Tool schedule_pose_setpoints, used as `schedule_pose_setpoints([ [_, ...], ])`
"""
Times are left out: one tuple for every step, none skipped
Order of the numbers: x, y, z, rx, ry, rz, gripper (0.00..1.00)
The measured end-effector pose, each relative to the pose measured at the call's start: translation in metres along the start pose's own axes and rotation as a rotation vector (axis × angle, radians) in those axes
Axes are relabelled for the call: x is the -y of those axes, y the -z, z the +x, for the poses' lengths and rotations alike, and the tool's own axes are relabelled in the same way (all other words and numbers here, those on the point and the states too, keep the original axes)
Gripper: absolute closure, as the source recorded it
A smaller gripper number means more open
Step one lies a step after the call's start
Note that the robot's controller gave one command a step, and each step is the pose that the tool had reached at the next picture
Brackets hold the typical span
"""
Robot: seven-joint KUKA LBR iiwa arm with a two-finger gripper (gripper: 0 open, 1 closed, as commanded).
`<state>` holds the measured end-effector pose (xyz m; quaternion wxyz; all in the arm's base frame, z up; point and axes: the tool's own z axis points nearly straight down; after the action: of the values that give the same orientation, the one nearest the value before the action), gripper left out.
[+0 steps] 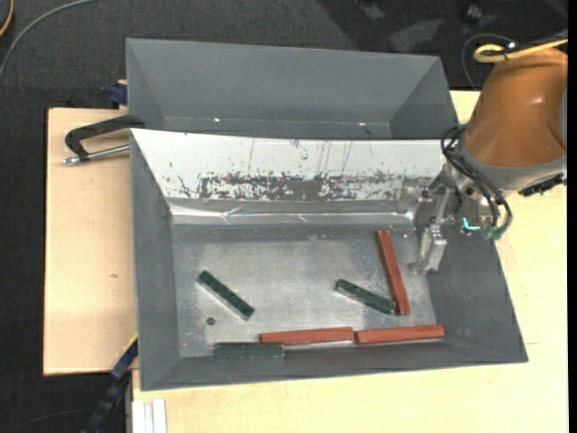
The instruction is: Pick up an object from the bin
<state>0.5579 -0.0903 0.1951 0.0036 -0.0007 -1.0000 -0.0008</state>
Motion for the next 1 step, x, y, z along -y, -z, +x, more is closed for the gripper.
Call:
schedule_pose_setpoints([
  [-0.0429, -0.1274, -0.0435, 0.004, 0.251, -0.001, 0.0],
])
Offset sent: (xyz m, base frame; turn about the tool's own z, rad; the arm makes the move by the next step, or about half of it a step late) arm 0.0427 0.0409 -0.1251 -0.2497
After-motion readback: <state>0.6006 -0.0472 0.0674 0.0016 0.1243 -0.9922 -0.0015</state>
